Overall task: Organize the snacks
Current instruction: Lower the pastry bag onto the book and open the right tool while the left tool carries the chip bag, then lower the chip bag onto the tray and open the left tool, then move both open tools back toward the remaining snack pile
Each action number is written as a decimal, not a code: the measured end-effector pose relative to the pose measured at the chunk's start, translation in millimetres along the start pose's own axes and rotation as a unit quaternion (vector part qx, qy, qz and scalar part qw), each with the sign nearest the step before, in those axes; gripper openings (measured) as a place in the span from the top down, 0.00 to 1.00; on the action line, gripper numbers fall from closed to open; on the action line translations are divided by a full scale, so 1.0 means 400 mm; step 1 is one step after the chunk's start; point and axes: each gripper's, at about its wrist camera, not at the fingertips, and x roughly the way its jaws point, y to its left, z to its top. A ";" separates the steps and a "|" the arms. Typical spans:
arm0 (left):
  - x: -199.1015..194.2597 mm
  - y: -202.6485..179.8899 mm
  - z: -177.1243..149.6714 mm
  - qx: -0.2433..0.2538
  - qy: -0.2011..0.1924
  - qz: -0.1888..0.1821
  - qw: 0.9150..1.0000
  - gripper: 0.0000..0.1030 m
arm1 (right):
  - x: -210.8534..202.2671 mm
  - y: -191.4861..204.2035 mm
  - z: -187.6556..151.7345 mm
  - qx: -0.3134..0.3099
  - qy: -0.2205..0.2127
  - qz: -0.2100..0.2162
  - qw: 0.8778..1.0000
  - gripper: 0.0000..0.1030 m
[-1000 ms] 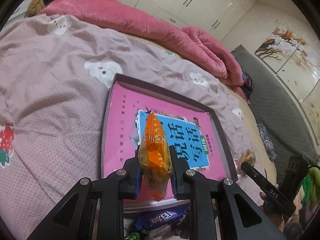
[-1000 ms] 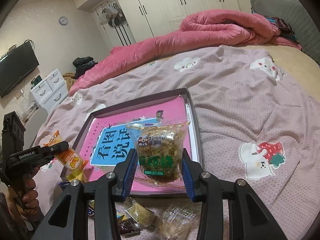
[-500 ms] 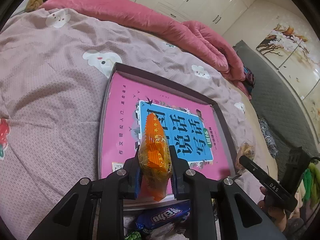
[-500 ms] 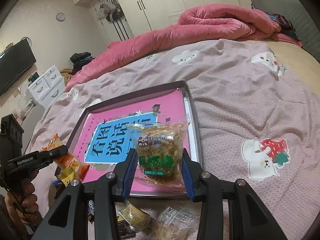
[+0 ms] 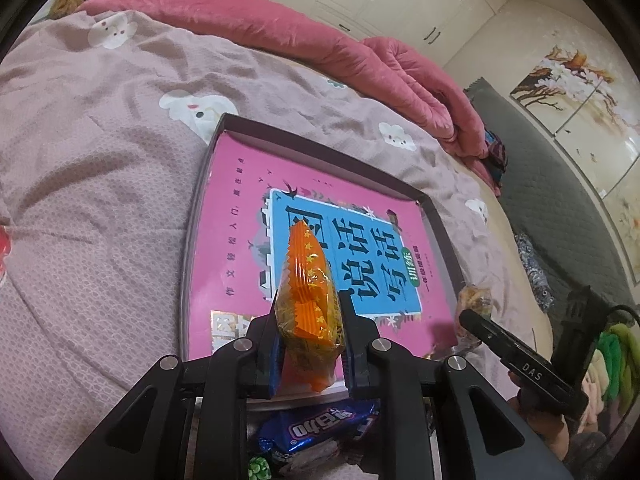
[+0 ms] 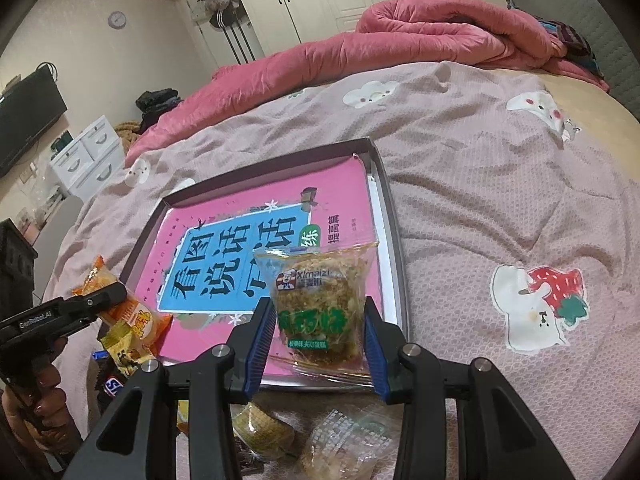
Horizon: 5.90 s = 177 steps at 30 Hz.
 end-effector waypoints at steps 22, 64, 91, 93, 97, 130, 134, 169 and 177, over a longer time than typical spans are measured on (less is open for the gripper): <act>0.007 0.000 -0.012 0.010 0.016 0.003 1.000 0.77 | 0.011 -0.014 -0.018 0.004 0.016 -0.010 1.000 0.57; -0.064 0.021 0.002 0.023 -0.008 0.053 0.998 0.42 | -0.025 -0.027 -0.011 0.023 -0.007 0.001 1.000 0.57; -0.016 -0.070 -0.049 0.158 0.001 0.152 0.976 0.25 | -0.029 -0.027 -0.014 0.029 -0.009 0.008 1.000 0.57; -0.004 -0.088 -0.058 0.176 0.008 0.148 0.973 0.25 | -0.029 -0.027 -0.014 0.029 -0.009 0.008 1.000 0.57; -0.008 -0.114 -0.070 0.200 -0.003 0.155 0.967 0.24 | -0.028 -0.029 -0.015 0.031 -0.008 0.010 0.999 0.57; -0.070 -0.052 -0.029 0.118 0.003 0.073 0.990 0.23 | -0.043 -0.031 -0.015 0.035 -0.014 0.012 0.999 0.56; -0.059 -0.067 -0.022 0.161 -0.004 0.140 0.977 0.23 | -0.047 -0.031 -0.015 0.036 -0.016 0.011 0.999 0.56; -0.204 -0.048 -0.037 0.109 -0.005 0.068 0.992 0.21 | -0.155 0.016 -0.027 0.000 -0.065 0.035 0.997 0.48; -0.227 -0.091 -0.098 0.138 0.022 0.037 0.990 0.21 | -0.193 0.053 -0.040 -0.023 -0.076 0.048 0.996 0.46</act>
